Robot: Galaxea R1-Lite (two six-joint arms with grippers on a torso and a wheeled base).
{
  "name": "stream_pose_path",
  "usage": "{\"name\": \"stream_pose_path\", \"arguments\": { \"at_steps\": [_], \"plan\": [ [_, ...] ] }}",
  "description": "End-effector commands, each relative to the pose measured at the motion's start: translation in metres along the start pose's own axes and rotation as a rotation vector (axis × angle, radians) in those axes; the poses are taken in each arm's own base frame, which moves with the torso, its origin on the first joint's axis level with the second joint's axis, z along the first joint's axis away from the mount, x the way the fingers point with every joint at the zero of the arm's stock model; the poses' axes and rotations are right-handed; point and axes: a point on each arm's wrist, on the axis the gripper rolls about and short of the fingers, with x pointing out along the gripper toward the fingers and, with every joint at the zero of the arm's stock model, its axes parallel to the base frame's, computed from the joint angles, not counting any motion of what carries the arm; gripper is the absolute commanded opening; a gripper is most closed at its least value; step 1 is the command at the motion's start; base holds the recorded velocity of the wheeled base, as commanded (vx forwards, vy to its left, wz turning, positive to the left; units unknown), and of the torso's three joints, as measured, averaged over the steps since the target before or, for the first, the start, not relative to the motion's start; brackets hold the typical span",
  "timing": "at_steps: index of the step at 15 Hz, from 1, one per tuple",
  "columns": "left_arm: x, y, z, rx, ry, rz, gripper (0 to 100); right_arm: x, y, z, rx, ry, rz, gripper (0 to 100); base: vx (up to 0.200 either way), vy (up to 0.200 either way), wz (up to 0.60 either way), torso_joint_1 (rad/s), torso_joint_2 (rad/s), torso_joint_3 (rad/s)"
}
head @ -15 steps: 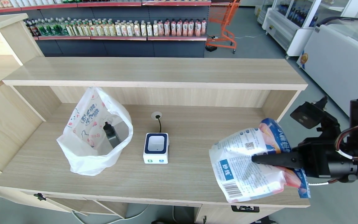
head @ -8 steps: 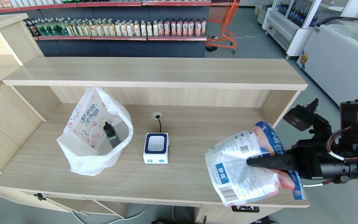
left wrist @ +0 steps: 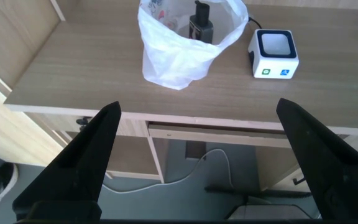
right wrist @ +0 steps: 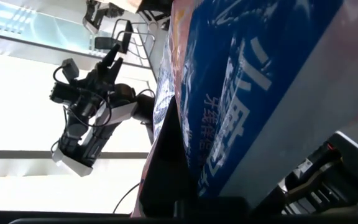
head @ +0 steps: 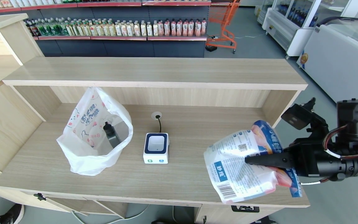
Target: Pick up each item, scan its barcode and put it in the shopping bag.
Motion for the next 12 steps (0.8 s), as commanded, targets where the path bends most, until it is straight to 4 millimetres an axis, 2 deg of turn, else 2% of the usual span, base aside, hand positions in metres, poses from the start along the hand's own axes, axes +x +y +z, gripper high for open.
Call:
{"name": "stream_pose_path", "arguments": {
  "at_steps": [1,4,5,7,8,9,10,12],
  "plan": [
    [0.000,0.000,0.000,0.000,0.000,0.000,100,0.001,-0.001,0.002,-0.002,-0.001,0.000,0,0.000,0.000,0.00,0.000,0.00,0.000],
    [0.000,0.000,0.000,0.000,0.000,0.000,100,0.001,-0.004,0.003,-0.045,-0.006,-0.008,0,0.000,0.000,0.00,0.000,0.00,0.000],
    [0.000,0.000,0.000,0.000,0.000,0.000,100,0.001,-0.009,0.006,-0.146,-0.028,-0.021,0,0.000,0.000,0.00,0.000,0.00,0.000],
    [0.000,0.000,0.000,0.000,0.000,0.000,100,-0.003,-0.021,0.011,-0.483,-0.099,-0.182,0,0.000,0.000,0.00,0.000,0.00,0.000],
    [0.000,0.000,0.000,0.000,0.000,0.000,100,-0.010,-0.026,0.008,-0.777,-0.085,-0.465,0,0.000,0.000,0.00,0.000,0.00,0.000],
    [0.000,0.000,0.000,0.000,0.000,0.000,100,-0.025,-0.030,0.004,-0.892,-0.059,-0.610,0,0.000,0.000,0.00,0.000,0.00,0.000],
    [0.000,0.000,0.000,0.000,0.000,0.000,100,-0.035,-0.031,0.001,-0.947,-0.045,-0.643,0,0.000,0.000,0.00,0.000,0.00,0.000],
    [0.000,0.000,0.000,0.000,0.000,0.000,100,-0.040,-0.030,-0.006,-1.042,-0.003,-0.686,0,0.000,0.000,0.00,0.000,0.00,0.000]
  ]
}}
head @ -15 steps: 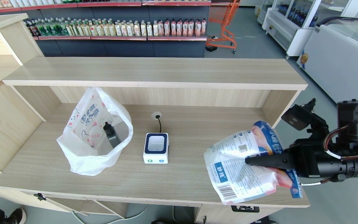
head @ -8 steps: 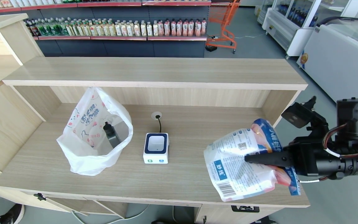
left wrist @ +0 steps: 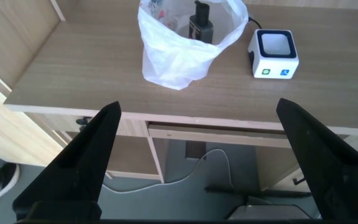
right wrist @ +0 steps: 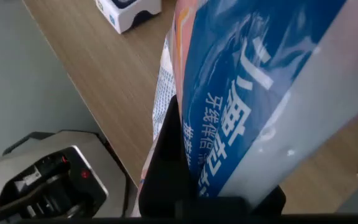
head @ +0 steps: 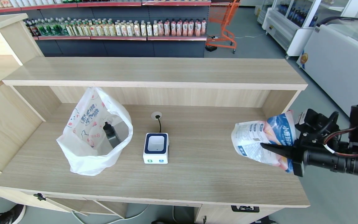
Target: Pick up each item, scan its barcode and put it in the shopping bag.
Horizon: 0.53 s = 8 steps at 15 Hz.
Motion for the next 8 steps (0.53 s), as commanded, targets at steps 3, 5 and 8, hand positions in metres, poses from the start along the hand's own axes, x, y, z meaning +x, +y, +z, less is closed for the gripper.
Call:
{"name": "stream_pose_path", "arguments": {
  "at_steps": [3,5,8],
  "plan": [
    [0.000,0.000,0.000,0.000,0.000,0.000,100,-0.024,0.008,0.000,-0.108,0.012,-0.057,0,0.000,0.000,0.00,0.000,0.00,0.000],
    [0.000,0.000,0.000,0.000,0.000,0.000,100,-0.031,0.014,-0.001,-0.142,0.013,-0.057,0,0.000,0.000,0.00,0.000,0.00,0.000],
    [0.000,0.000,0.000,0.003,0.000,0.002,100,-0.039,0.018,0.001,-0.168,0.002,-0.067,0,0.000,0.000,0.00,0.000,0.00,0.000]
  ]
}}
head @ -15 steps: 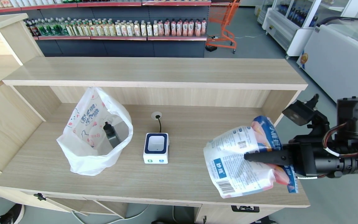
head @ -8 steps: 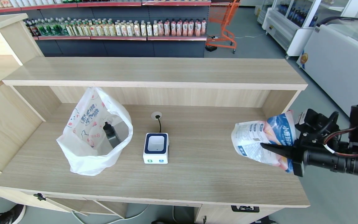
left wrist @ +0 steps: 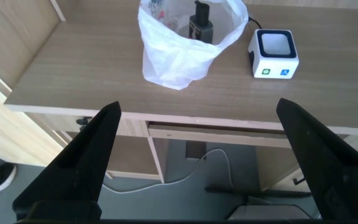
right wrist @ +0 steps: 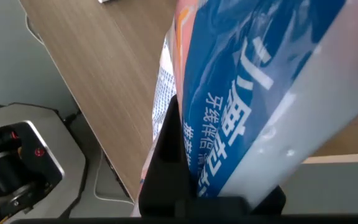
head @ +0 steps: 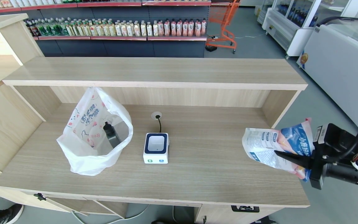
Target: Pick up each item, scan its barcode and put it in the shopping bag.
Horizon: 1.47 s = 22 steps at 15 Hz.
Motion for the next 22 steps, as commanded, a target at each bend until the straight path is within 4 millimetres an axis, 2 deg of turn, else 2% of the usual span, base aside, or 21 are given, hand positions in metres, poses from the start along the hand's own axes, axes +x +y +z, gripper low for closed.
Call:
{"name": "stream_pose_path", "arguments": {
  "at_steps": [1,5,8,11,16,22],
  "plan": [
    [0.000,0.000,0.000,0.002,0.000,0.000,100,-0.009,0.003,0.004,-0.014,-0.015,-0.017,0,0.000,0.000,0.00,0.000,0.00,0.000],
    [0.000,0.000,0.000,-0.004,0.000,0.000,100,-0.016,0.004,0.011,-0.006,-0.038,-0.027,0,0.000,0.150,0.00,0.002,0.00,-0.002],
    [0.000,0.000,0.000,-0.009,0.000,0.000,100,-0.027,0.009,0.015,0.078,-0.030,-0.015,0,0.000,0.200,0.00,0.002,0.01,0.004],
    [0.000,0.000,0.000,-0.006,0.000,0.000,100,-0.030,0.008,0.015,0.122,-0.029,-0.023,0,0.000,0.200,0.00,-0.004,0.00,0.007],
    [0.000,0.000,0.000,-0.004,0.000,0.000,100,-0.033,0.010,0.013,0.129,-0.019,-0.032,0,0.000,0.000,0.00,0.000,0.00,0.000],
    [0.000,0.000,0.000,-0.004,0.000,0.000,100,-0.036,0.009,0.011,0.135,-0.015,-0.044,0,0.200,0.200,0.00,0.004,0.00,0.009]
  ]
}}
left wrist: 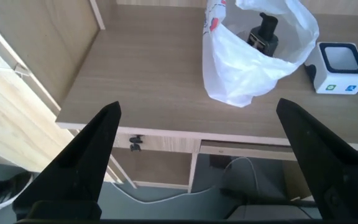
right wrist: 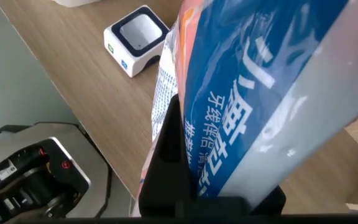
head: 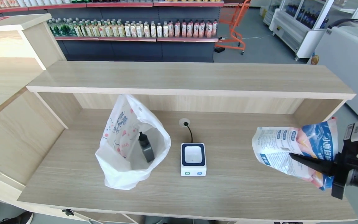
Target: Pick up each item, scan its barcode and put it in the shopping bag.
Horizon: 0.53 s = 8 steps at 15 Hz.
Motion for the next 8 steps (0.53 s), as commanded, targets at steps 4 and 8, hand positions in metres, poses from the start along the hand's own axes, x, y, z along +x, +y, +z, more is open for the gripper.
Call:
{"name": "stream_pose_path", "arguments": {
  "at_steps": [4,8],
  "plan": [
    [0.000,0.000,0.000,0.000,0.000,0.003,100,0.000,0.002,-0.002,0.005,0.006,0.007,0,0.200,0.150,0.00,0.005,0.01,0.004],
    [0.000,0.000,0.000,-0.001,0.000,0.001,100,-0.003,0.022,-0.026,0.054,0.087,0.060,0,0.000,0.000,0.00,0.000,0.00,0.000]
  ]
}}
